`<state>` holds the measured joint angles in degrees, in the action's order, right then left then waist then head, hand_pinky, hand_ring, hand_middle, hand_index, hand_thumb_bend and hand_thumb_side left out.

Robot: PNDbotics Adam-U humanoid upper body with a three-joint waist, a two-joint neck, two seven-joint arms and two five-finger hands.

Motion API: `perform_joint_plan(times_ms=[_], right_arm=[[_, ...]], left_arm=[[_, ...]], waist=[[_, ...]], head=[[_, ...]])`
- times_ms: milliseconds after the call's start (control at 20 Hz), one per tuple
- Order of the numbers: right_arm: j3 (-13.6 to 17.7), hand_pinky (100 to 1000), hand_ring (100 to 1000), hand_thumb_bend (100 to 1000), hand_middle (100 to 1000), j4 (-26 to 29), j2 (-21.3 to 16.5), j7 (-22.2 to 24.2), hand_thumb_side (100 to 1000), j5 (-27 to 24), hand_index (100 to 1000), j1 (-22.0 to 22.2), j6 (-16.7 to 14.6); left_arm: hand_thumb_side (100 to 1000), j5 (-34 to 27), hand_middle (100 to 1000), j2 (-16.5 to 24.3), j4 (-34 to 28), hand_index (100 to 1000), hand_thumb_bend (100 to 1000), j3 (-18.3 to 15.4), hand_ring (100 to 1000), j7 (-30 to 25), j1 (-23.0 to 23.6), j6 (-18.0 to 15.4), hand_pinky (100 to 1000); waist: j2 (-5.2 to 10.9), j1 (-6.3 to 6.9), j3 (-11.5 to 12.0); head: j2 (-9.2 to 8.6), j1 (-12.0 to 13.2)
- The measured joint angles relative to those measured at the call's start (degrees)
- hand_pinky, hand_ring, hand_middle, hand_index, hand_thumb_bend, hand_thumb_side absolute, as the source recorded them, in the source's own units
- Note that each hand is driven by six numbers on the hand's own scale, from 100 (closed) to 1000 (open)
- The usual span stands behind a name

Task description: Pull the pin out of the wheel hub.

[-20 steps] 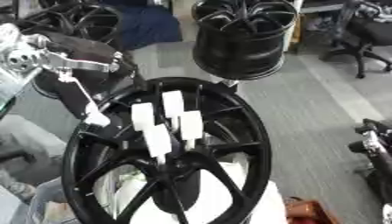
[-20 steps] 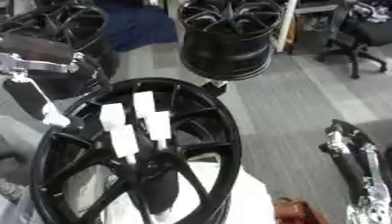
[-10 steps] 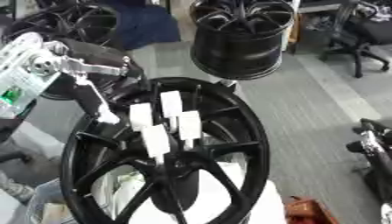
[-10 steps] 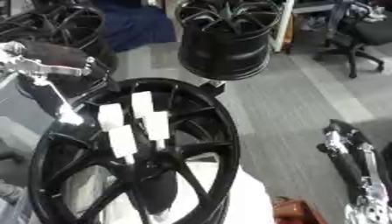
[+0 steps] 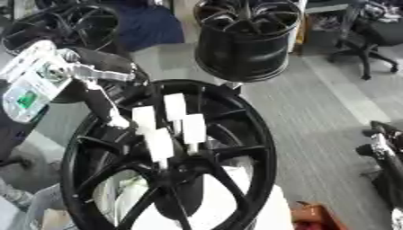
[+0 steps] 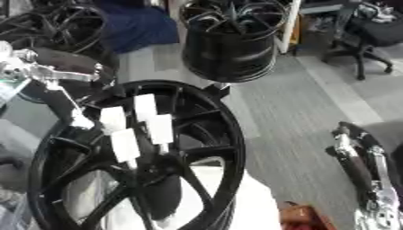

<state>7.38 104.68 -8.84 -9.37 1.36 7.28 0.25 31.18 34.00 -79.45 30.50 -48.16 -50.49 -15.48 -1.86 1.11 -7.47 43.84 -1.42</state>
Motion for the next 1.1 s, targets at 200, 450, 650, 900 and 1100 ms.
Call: perform_joint_plan(times_ms=[200,450,650,900,1100], right_arm=[[0.0,605,508,100,649,0.0,0.0,0.0,540,0.0,782,-0.12,0.0],[0.0,606,508,100,649,-0.01,0.0,0.0,542,0.0,782,-0.17,0.0],[0.0,606,509,100,649,-0.01,0.0,0.0,542,0.0,783,-0.18,0.0],[0.0,606,509,100,649,-0.01,0.0,0.0,543,-0.01,783,-0.19,0.0],[0.0,606,509,100,649,-0.01,0.0,0.0,543,-0.01,783,-0.2,0.0]], left_arm=[[417,0.21,740,-0.48,0.7,867,411,0.13,571,0.0,0.0,-0.01,645],[377,0.01,719,-0.86,1.12,852,387,0.39,595,0.05,0.0,-0.05,652],[328,-0.62,695,-0.86,1.11,841,356,0.85,586,0.11,0.02,-0.12,641],[320,-1.88,665,-0.86,0.71,833,338,1.7,561,0.12,0.34,-0.13,621],[306,-2.95,635,-0.86,0.27,822,324,2.32,536,0.07,0.6,-0.08,599]], waist=[[0.0,0.0,-0.05],[0.0,-0.03,-0.08],[0.0,-0.1,-0.08],[0.0,-0.1,-0.08],[0.01,-0.11,-0.08]], head=[[0.0,0.01],[0.0,0.01],[0.0,0.01],[0.0,-0.01],[0.0,-0.02]])
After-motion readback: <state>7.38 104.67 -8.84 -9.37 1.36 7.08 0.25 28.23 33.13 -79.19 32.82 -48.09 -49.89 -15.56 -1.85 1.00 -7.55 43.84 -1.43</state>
